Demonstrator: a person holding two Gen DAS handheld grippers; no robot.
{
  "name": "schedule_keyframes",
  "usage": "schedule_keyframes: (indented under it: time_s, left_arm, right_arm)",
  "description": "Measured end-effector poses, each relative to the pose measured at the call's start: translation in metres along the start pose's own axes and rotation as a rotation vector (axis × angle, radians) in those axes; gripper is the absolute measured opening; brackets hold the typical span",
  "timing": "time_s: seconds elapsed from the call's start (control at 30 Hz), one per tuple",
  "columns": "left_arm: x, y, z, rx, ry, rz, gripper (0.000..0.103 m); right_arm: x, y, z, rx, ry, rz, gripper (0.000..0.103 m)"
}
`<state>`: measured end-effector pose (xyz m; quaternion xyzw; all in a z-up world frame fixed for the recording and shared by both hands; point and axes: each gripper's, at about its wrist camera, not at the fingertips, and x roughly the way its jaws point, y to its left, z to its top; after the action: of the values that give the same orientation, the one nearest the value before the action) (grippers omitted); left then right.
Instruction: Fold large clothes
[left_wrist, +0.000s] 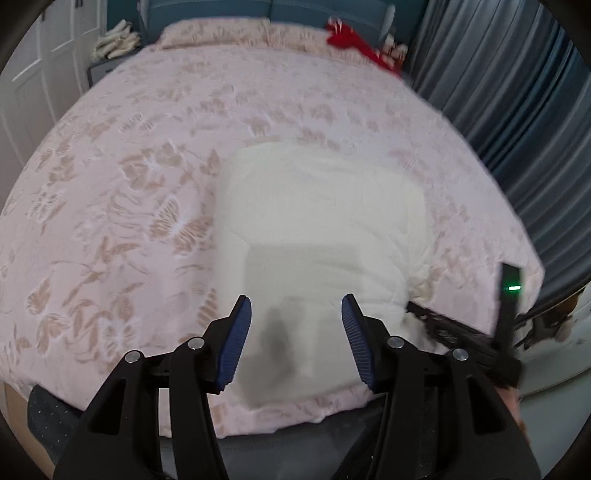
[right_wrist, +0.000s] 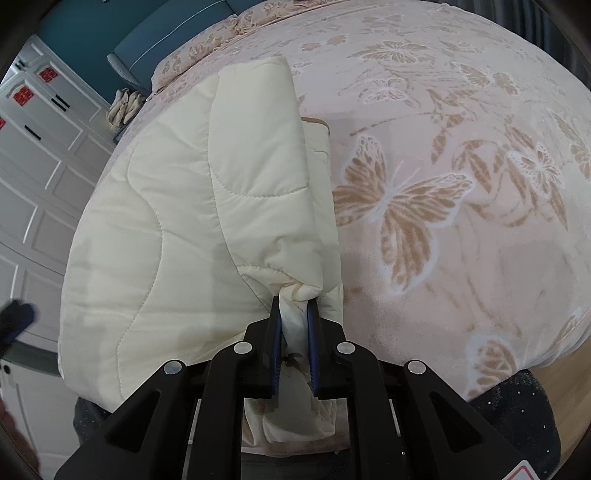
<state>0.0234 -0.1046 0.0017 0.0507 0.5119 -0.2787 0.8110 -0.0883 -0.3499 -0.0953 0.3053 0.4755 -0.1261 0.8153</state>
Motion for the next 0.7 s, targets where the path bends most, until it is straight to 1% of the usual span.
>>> schedule_keyframes:
  time_s: [0.07,0.1,0.13,0.17,0.27,0.3,0.33,0.37,0.4,0.5,0.57,0.63,0.67,0.7]
  left_arm:
    - [0.026,-0.006,0.0,0.006,0.048,0.019,0.049]
    - [0.033,-0.009,-0.001,0.018,0.049,0.058,0.049]
    - [0.039,-0.011,-0.002,0.031,0.047,0.092,0.049]
    - [0.045,-0.012,-0.002,0.035,0.052,0.108,0.05]
    - [0.054,-0.012,-0.004,0.05,0.066,0.148,0.051]
    - [0.055,-0.013,-0.004,0.055,0.067,0.158,0.051]
    - [0.055,-0.013,-0.005,0.06,0.067,0.164,0.051]
    - [0.055,-0.014,-0.006,0.065,0.068,0.171,0.051]
    - [0.055,-0.015,-0.006,0.068,0.068,0.177,0.051]
    - [0.057,-0.015,-0.006,0.068,0.072,0.185,0.051]
    - [0.058,-0.015,-0.006,0.067,0.074,0.189,0.051]
    - [0.058,-0.014,-0.005,0.063,0.073,0.187,0.052]
    - [0.056,-0.012,-0.005,0.053,0.073,0.177,0.052]
    - [0.052,-0.007,-0.004,0.028,0.071,0.157,0.056]
  right_arm:
    - [-0.003,-0.001,0.002,0.008,-0.002,0.007,0.011]
    - [-0.007,0.0,0.001,0.012,-0.006,0.012,0.015]
    - [-0.011,0.001,0.001,0.015,-0.007,0.02,0.016]
    - [-0.016,0.0,0.002,0.018,-0.011,0.028,0.018]
    - [-0.029,0.002,0.002,0.016,-0.024,0.019,0.034]
    - [-0.035,0.004,0.003,0.015,-0.034,0.009,0.037]
    - [-0.039,0.006,0.003,0.016,-0.04,0.005,0.039]
    - [-0.042,0.006,0.004,0.017,-0.041,0.002,0.043]
    - [-0.045,0.007,0.004,0.019,-0.041,-0.008,0.05]
    - [-0.044,0.005,0.004,0.025,-0.027,-0.035,0.061]
    - [-0.037,0.001,0.003,0.04,-0.005,-0.032,0.064]
    - [-0.03,-0.004,0.001,0.07,0.019,-0.004,0.065]
    - [-0.026,-0.007,0.001,0.086,0.034,0.015,0.065]
    - [-0.023,-0.008,0.0,0.096,0.045,0.028,0.067]
